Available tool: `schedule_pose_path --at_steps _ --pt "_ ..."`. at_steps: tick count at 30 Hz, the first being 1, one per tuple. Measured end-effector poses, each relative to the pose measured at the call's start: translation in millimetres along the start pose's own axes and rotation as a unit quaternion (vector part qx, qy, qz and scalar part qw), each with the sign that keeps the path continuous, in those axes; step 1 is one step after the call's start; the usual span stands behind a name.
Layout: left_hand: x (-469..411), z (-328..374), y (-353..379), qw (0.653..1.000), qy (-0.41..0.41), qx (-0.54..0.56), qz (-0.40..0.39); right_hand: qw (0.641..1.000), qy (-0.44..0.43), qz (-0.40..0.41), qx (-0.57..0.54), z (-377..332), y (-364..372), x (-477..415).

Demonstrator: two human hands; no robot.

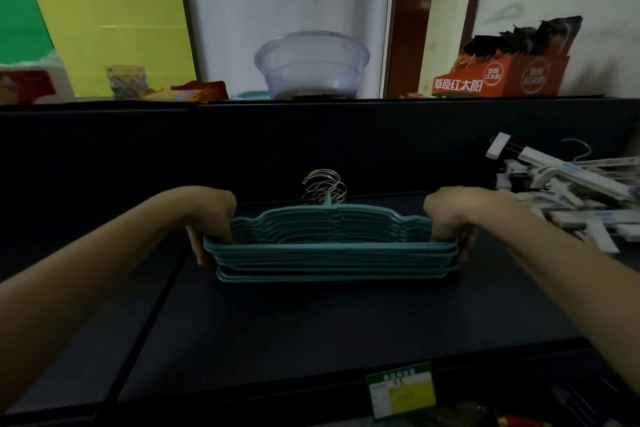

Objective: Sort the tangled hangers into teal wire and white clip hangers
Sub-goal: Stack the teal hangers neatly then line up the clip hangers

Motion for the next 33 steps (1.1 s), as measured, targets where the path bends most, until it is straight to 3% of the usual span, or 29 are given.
schedule_pose_path --at_steps 3,8,11,19,24,33 --pt "2 -5 1 1.000 -0.005 0.023 0.014 0.998 0.003 -0.015 -0.059 6 0 3" --pt "18 -17 13 0.994 -0.023 0.040 -0.095 0.988 0.070 -0.107 -0.092 21 8 14" --pt "20 -16 17 0.995 -0.022 0.022 -0.094 0.986 0.082 -0.125 -0.075 19 12 15" --pt "13 -6 14 0.997 -0.014 -0.052 -0.059 0.988 0.071 -0.118 -0.070 18 9 16" --pt "11 -12 13 0.995 -0.029 -0.023 -0.093 0.991 0.052 -0.075 -0.103 19 4 7" --pt "-2 -4 12 0.998 -0.033 0.022 -0.045 0.994 0.044 -0.039 -0.089 14 8 2"
Point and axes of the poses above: each hand's wrist, its own x-axis away from the middle knuckle, its own y-axis out of the palm, z = x × y, the point moved 4 cm from there along -x, towards the middle knuckle, and after that the axes turned 10 degrees about -x, right-handed, at the moved point
